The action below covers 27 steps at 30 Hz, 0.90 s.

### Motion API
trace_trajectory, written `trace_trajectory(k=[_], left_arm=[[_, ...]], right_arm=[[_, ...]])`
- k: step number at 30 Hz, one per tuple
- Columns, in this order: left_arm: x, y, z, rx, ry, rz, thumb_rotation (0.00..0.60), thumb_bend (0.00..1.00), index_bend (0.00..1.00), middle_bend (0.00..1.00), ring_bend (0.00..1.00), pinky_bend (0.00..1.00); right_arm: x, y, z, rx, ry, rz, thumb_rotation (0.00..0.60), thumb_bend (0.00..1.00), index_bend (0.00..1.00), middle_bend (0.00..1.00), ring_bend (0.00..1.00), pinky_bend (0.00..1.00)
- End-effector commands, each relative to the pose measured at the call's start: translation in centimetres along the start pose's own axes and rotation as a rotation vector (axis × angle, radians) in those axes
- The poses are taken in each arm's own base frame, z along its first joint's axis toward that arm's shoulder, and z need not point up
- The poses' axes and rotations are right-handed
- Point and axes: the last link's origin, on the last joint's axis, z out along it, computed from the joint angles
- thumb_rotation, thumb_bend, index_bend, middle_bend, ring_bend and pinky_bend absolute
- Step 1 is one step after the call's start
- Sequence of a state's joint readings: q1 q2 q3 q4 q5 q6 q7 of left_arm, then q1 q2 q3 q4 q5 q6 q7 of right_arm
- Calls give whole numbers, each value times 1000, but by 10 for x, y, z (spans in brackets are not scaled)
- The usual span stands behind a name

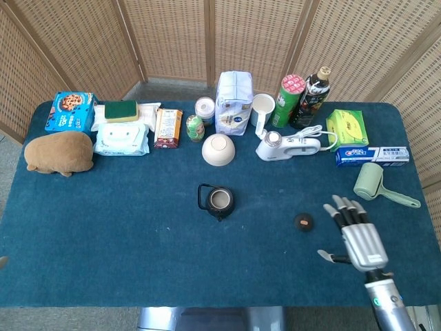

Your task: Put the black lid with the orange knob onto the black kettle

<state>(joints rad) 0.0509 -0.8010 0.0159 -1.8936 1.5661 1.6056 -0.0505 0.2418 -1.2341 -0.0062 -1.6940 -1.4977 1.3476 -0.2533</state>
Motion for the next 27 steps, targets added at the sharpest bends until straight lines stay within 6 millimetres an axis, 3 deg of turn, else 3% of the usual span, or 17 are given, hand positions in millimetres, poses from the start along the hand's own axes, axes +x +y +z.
trace_trajectory(k=[1,6,13,27], left_arm=[[0,0,0,1,-2,0,600,135,0,0,0,46],[-1,-2,1,4,-14,-7,600,132,0,0,0,46],[-1,-2,1,-3,-31,-17,600,130,0,0,0,46],[-1,-1,2,-6,-40,-23,600,128,0,0,0,46]], right_arm=[[0,-22,25,57,-44,11,457,74,167,18,0,0],[-12,-43,52,75,-69,27,493,107,182,24,0,0],[-31,-55,76,65,-99,-2,512,148,229,28,0,0],[-37,-39,86,-2,-148,-40,521,178,251,32,0,0]])
